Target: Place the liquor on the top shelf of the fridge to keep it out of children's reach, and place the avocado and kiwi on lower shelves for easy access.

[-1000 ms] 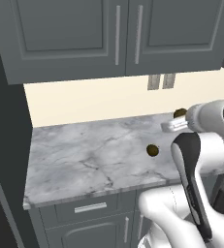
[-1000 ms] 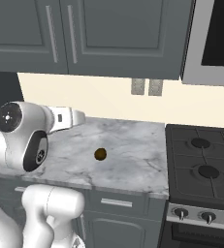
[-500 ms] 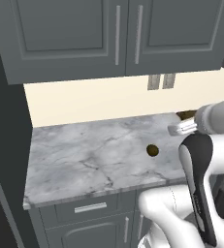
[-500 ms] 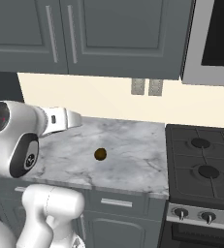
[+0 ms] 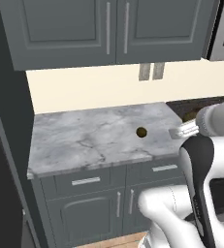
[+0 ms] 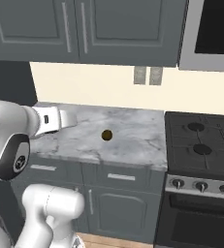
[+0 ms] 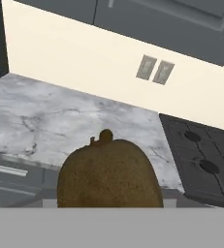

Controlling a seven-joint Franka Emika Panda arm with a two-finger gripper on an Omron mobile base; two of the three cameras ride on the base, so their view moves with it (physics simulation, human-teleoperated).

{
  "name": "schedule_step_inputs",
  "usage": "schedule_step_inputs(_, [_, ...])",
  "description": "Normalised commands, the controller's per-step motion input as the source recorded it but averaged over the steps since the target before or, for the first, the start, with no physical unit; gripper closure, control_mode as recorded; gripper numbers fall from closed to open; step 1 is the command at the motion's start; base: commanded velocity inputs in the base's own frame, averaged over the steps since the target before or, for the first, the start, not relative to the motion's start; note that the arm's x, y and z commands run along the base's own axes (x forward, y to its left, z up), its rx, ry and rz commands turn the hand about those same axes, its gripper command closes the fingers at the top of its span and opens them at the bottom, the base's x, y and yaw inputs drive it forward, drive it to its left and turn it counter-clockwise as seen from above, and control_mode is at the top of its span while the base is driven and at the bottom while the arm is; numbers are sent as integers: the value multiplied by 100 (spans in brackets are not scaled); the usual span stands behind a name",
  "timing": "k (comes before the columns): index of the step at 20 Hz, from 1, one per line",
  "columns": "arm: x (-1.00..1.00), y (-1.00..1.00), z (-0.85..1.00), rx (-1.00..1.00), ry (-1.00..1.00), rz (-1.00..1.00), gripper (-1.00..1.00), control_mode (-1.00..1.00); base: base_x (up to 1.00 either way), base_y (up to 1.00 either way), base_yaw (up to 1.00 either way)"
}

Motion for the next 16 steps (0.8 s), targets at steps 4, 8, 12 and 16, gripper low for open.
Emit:
schedule_step_inputs(4, [0, 0, 0, 0, 0, 0, 100, 100, -100, 0, 0])
schedule_step_inputs(8, [0, 0, 0, 0, 0, 0, 100, 100, -100, 0, 0])
schedule_step_inputs(12, [0, 0, 0, 0, 0, 0, 100, 100, -100, 2, 0])
schedule_step_inputs(16, [0, 0, 0, 0, 0, 0, 100, 100, -100, 15, 1])
